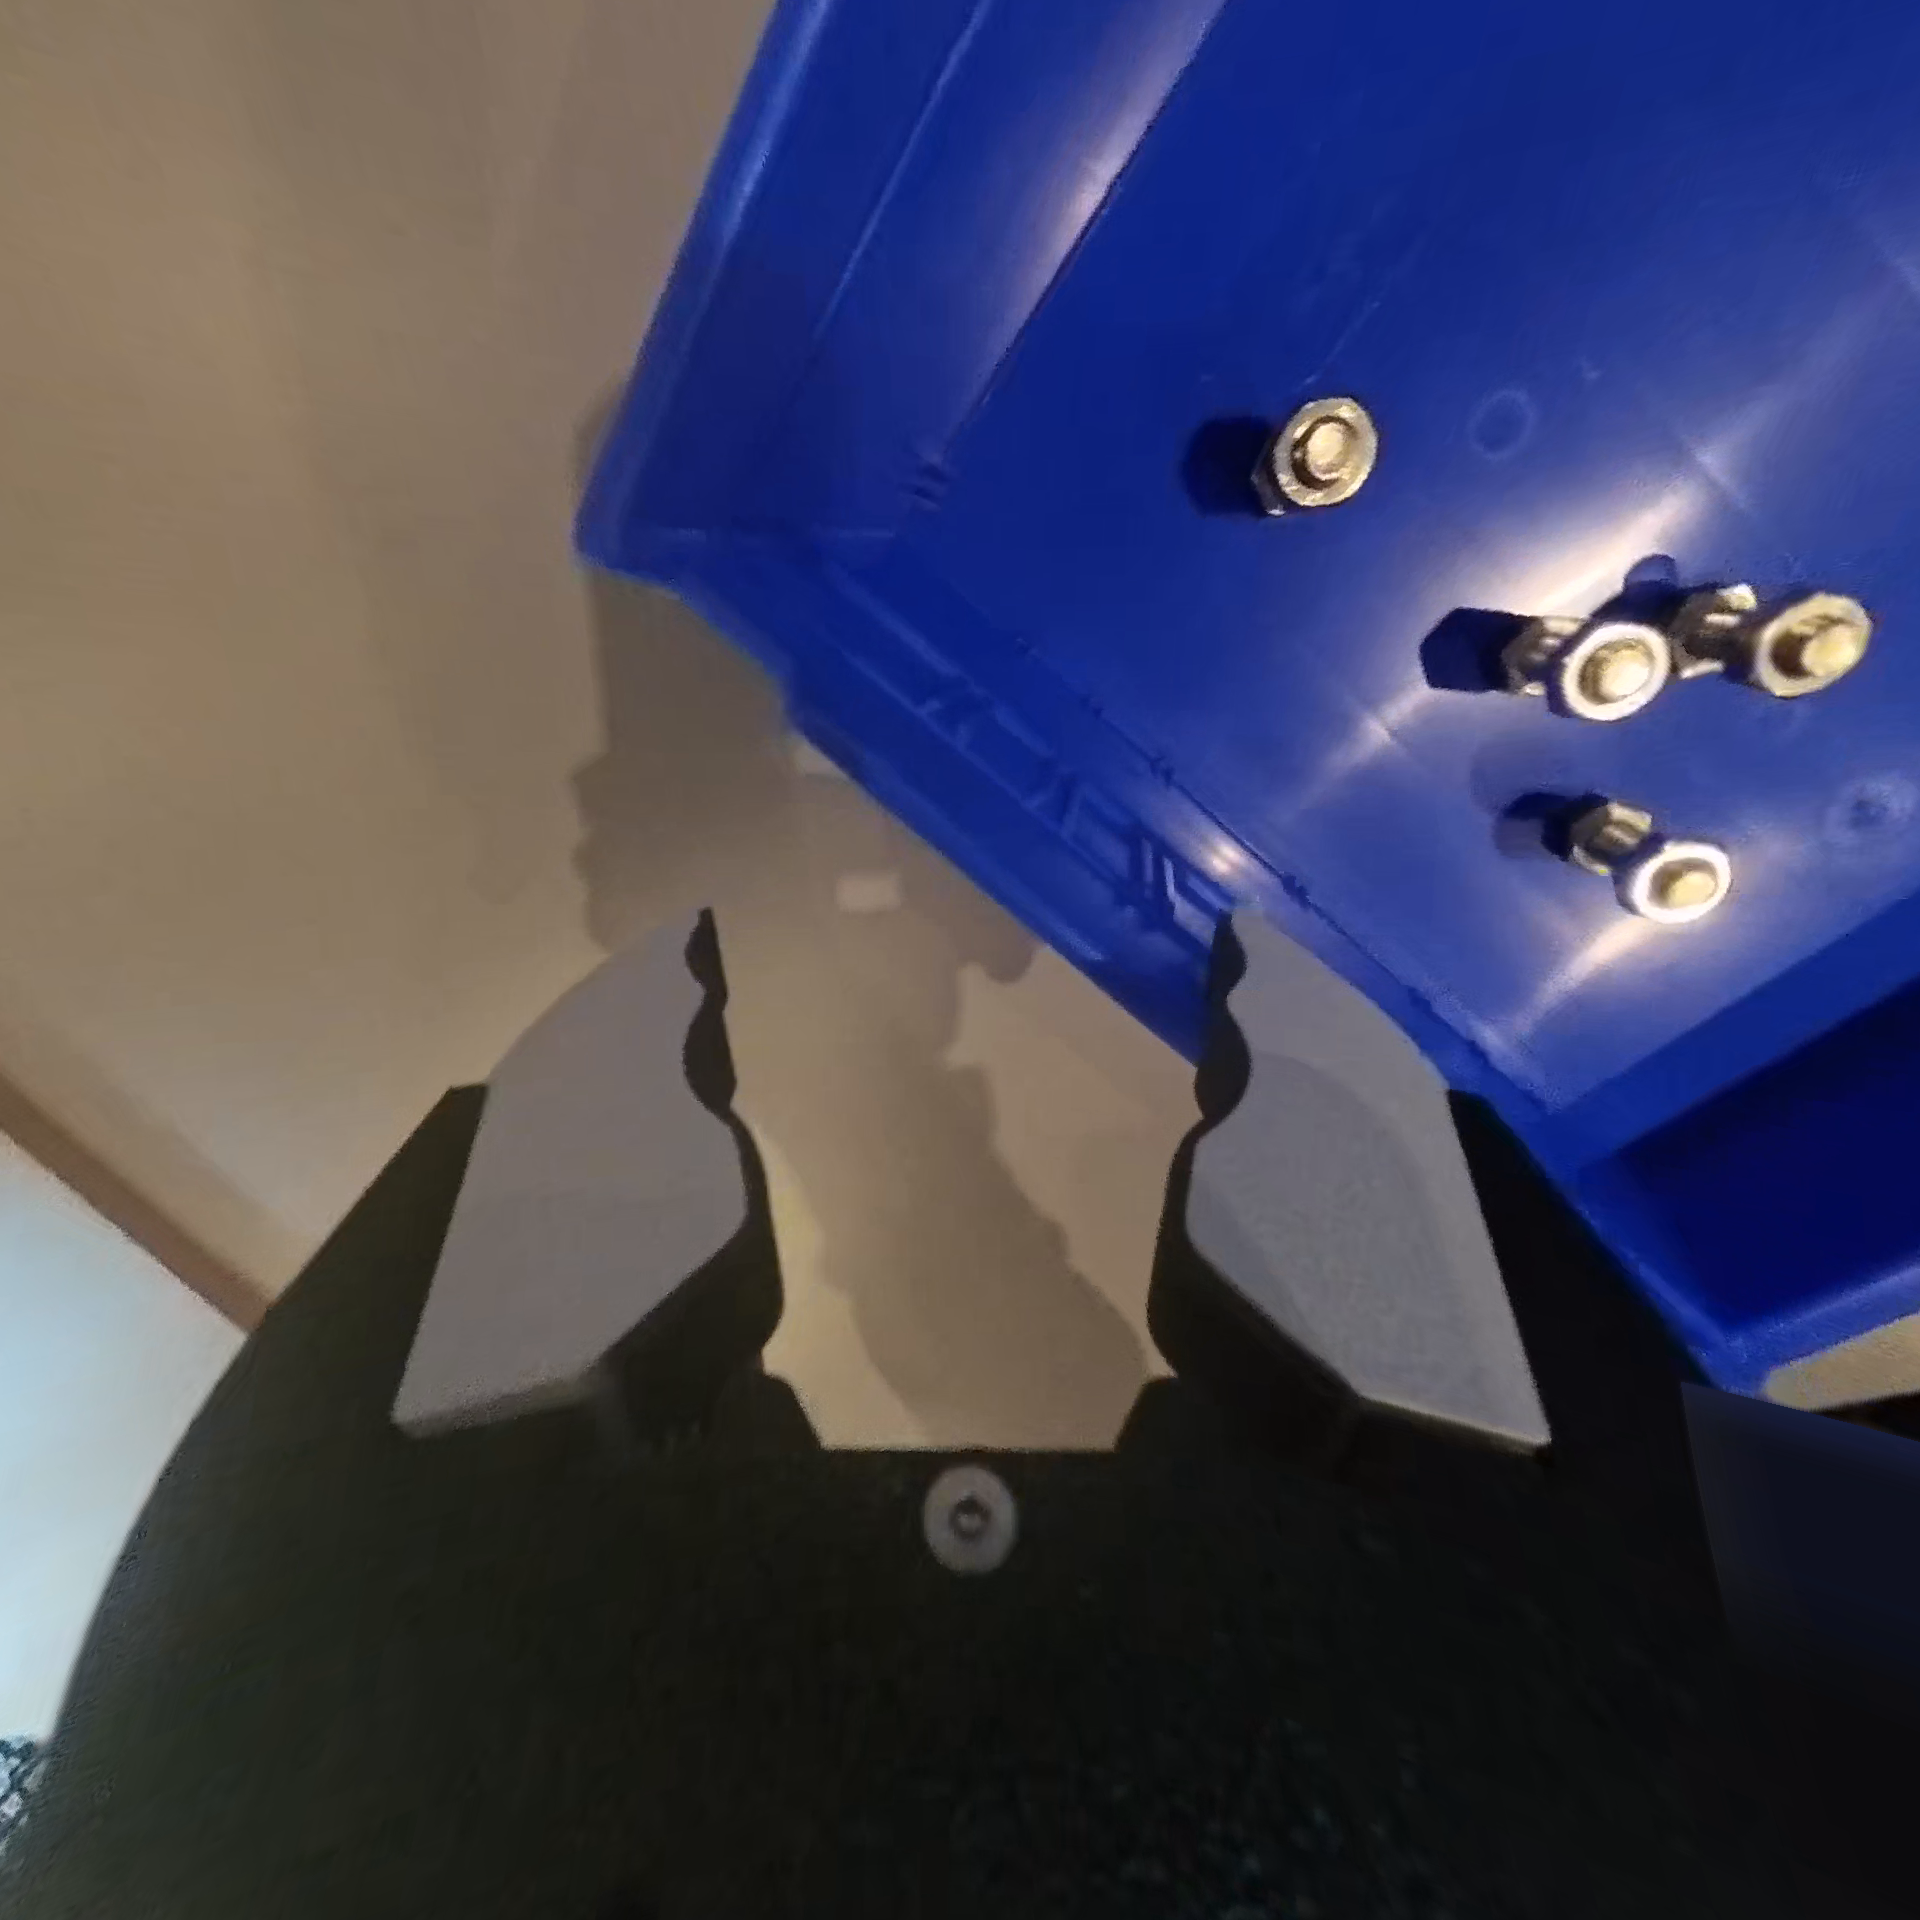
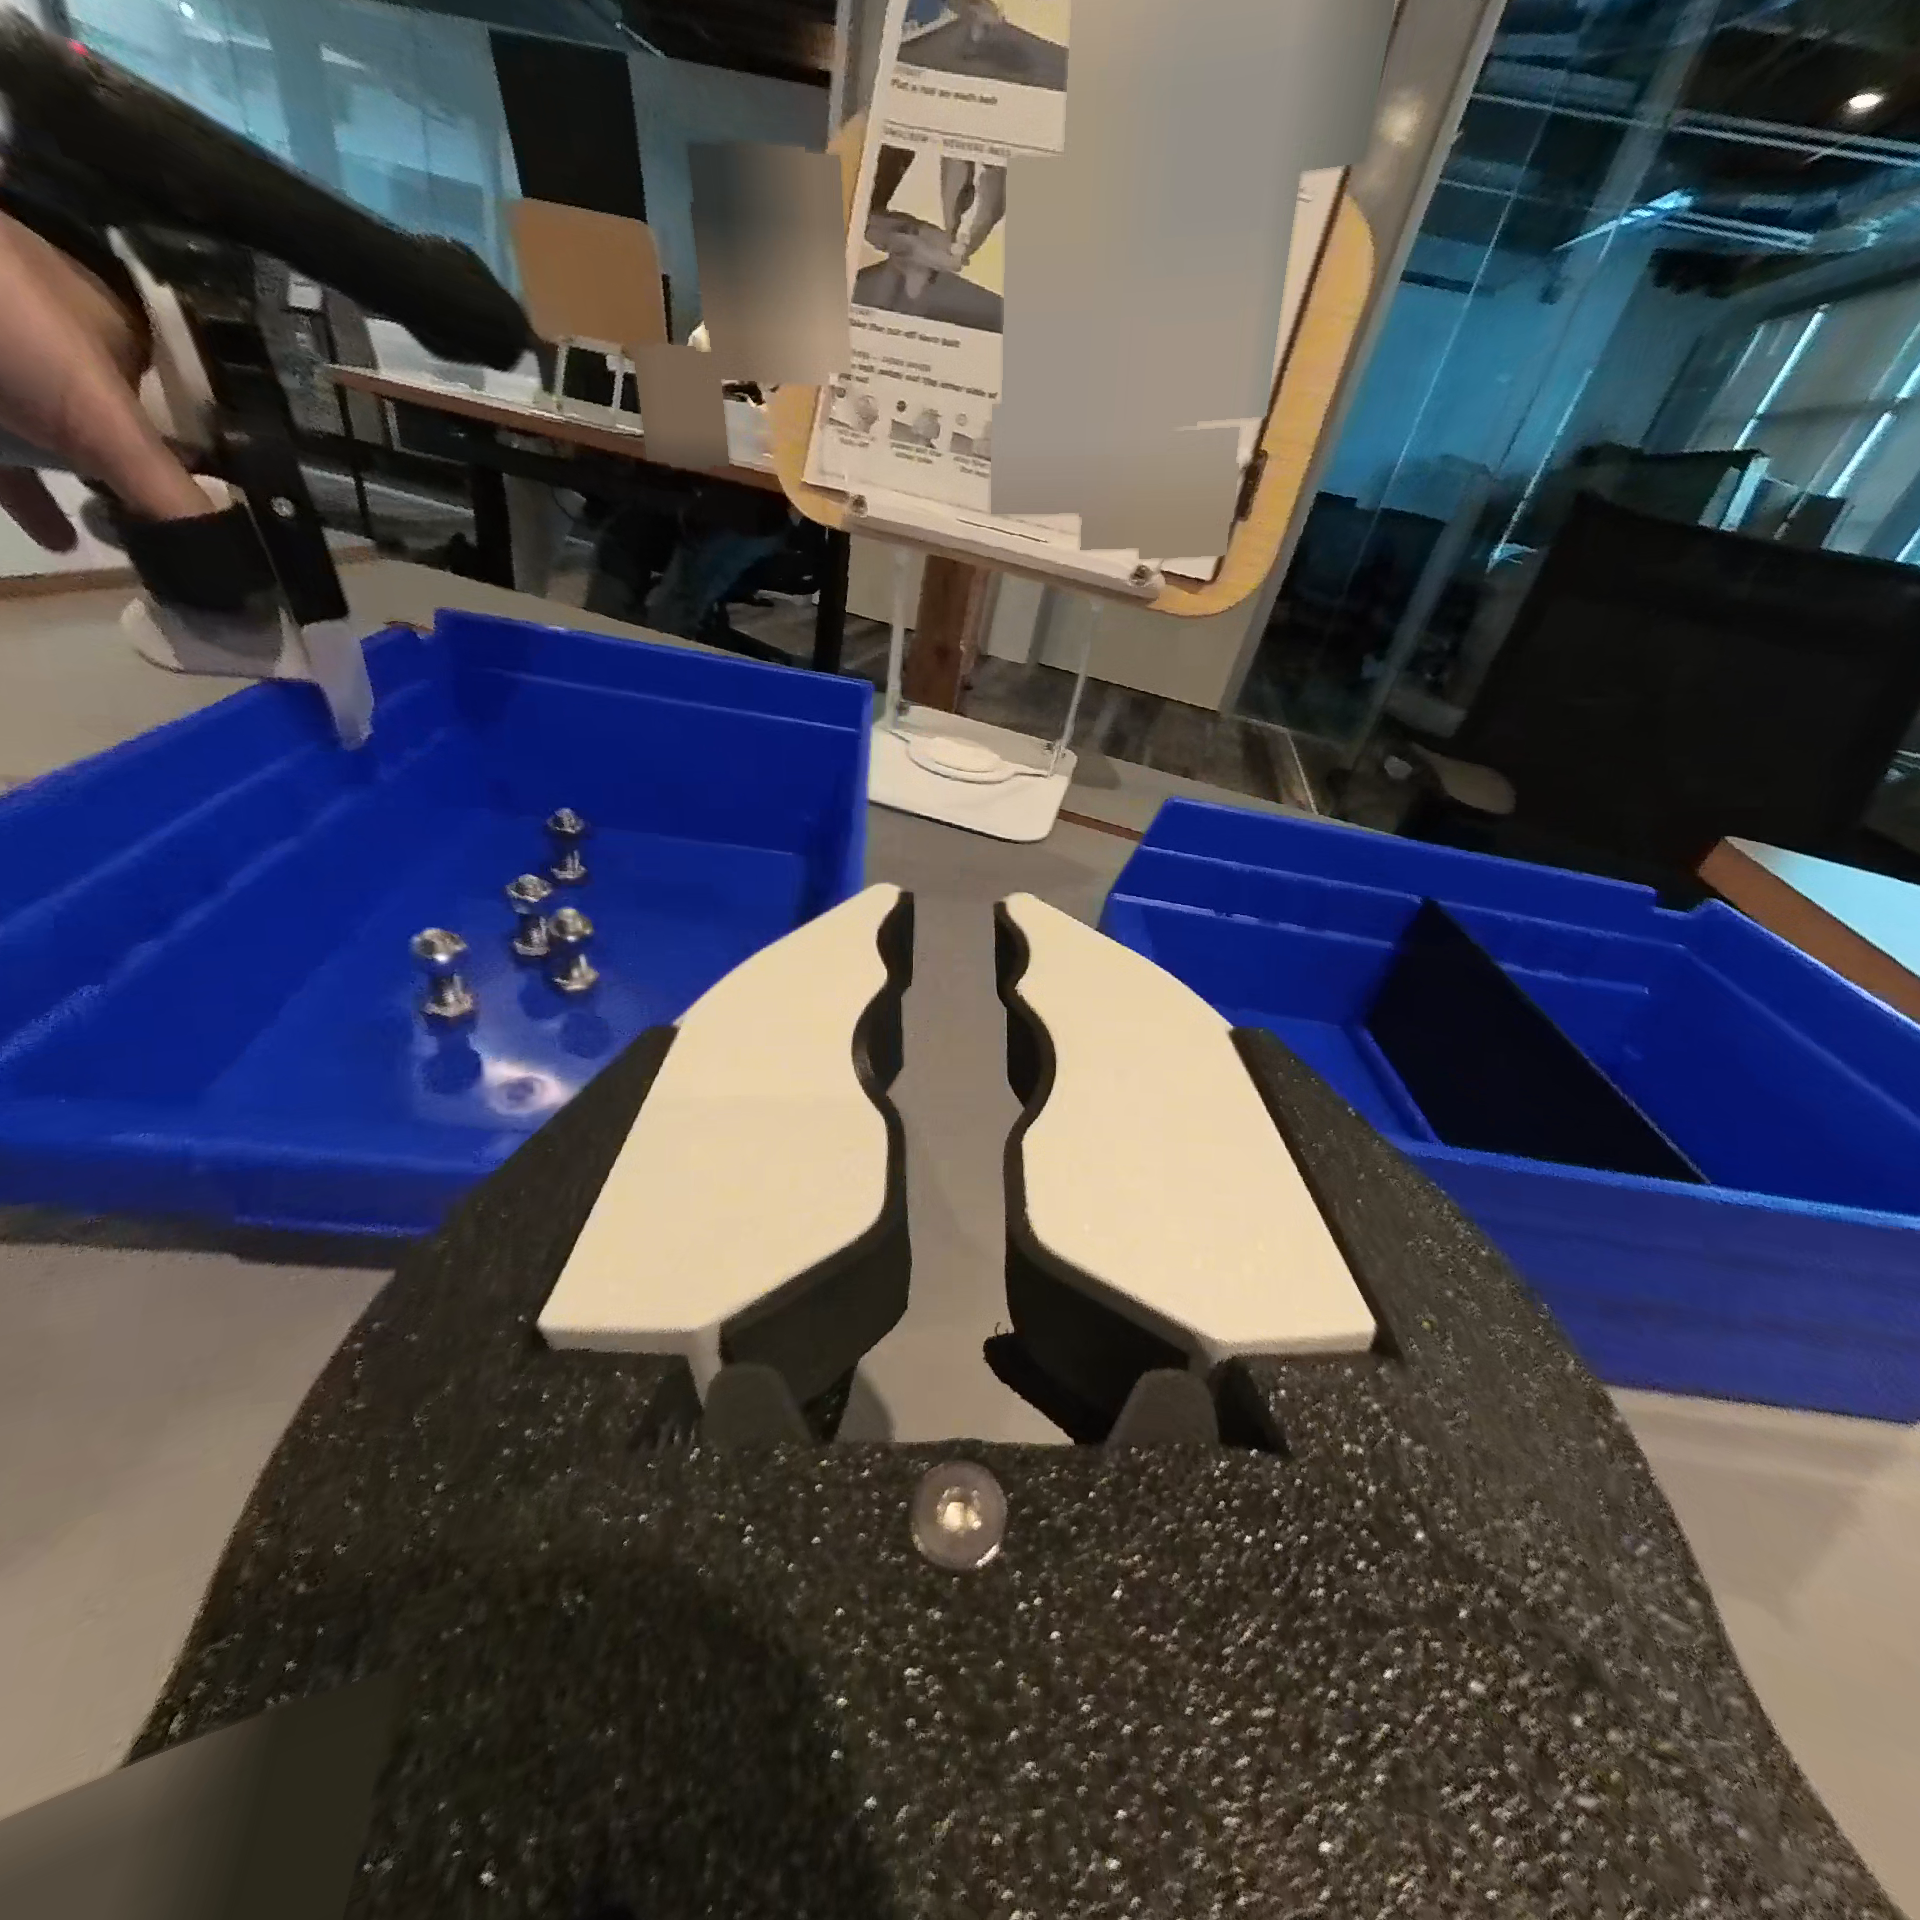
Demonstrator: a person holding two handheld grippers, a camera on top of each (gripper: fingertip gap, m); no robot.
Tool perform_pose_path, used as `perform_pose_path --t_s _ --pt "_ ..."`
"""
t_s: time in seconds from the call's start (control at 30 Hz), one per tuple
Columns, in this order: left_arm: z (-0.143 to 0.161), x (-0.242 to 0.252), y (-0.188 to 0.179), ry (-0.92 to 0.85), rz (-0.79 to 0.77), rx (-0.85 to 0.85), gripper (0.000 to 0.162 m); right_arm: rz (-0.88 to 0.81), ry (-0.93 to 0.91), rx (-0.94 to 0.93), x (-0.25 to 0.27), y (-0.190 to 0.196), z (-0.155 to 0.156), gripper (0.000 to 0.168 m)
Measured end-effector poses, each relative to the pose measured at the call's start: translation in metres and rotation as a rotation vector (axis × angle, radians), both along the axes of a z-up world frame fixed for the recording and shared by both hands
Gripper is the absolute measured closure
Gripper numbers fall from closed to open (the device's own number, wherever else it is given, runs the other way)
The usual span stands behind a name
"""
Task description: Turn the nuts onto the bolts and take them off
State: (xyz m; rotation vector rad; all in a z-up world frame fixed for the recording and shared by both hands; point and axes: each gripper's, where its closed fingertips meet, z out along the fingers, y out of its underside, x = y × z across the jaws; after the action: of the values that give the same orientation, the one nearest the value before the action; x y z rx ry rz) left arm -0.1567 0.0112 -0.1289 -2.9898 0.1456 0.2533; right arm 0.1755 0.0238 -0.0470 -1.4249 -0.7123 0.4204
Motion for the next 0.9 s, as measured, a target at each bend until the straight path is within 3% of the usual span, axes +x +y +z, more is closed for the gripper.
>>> perform_pose_path --t_s 0.4,0.7,0.8,0.9 --pt "0.000 -0.134 -0.038 -0.047 0.167 0.130 0.066 0.085 -0.058 -0.007 -0.050 0.000 -0.007 0.154" --pt "0.005 -0.221 -0.050 -0.026 0.239 0.207 0.064 -0.009 -0.137 -0.003 -0.045 0.032 -0.003 0.150" --pt "0.029 -0.238 -0.036 0.066 0.225 0.389 0.085 -0.105 -0.121 -0.012 -0.013 0.048 0.005 0.149" --pt "0.082 -0.213 -0.015 0.139 0.138 0.629 0.086 -0.225 -0.076 -0.019 0.027 0.064 0.012 0.149"
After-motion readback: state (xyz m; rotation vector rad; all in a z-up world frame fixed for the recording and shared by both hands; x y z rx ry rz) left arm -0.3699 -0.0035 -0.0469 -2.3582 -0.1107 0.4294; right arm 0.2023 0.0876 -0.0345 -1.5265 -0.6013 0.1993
